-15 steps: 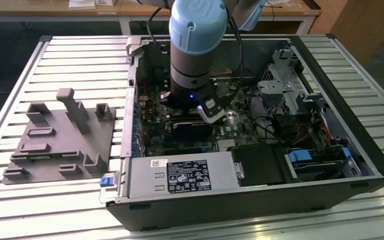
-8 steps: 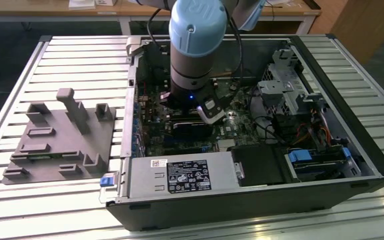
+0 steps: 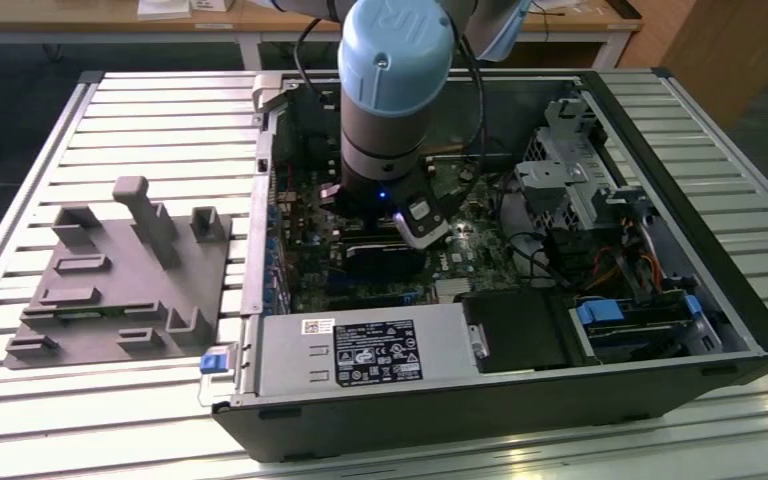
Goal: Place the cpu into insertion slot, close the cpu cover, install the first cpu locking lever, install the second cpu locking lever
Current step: 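Install the second cpu locking lever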
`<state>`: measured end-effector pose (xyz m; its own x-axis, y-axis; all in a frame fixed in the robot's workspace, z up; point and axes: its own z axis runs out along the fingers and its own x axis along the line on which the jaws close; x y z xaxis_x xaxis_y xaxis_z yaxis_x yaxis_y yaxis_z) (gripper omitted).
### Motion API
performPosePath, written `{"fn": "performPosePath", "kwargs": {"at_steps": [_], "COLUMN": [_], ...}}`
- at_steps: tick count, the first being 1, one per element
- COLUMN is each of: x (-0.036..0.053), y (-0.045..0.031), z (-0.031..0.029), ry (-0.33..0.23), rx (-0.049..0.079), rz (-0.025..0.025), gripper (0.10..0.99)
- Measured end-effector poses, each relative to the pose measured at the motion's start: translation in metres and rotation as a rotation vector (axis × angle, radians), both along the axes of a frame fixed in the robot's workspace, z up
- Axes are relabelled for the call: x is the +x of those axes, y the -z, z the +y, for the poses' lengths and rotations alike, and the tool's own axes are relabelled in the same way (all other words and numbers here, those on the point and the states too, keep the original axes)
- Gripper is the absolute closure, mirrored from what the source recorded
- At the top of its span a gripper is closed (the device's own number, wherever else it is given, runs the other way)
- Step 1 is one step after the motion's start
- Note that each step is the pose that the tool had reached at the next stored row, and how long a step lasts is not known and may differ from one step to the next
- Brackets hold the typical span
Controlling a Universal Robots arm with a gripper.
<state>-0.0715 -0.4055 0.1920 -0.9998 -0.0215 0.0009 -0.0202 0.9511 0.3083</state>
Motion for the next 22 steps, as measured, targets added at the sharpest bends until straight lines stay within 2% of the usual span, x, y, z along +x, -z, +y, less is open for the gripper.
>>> {"fn": "performPosePath", "kwargs": {"at_steps": [8,14,19,22], "x": [-0.0001,-0.0022,-0.0038,-0.0039], "y": [0.0027,0.0044,0.0039,0.0006], "z": [0.0,0.0,0.0,0.0], "ry": [0.0,0.0,0.0,0.0], "rx": [0.012,0.029,0.035,0.035], "rz": [-0.0002,-0.0003,-0.0007,-0.0008], "gripper": [0.98,0.98,0.98,0.98]}}
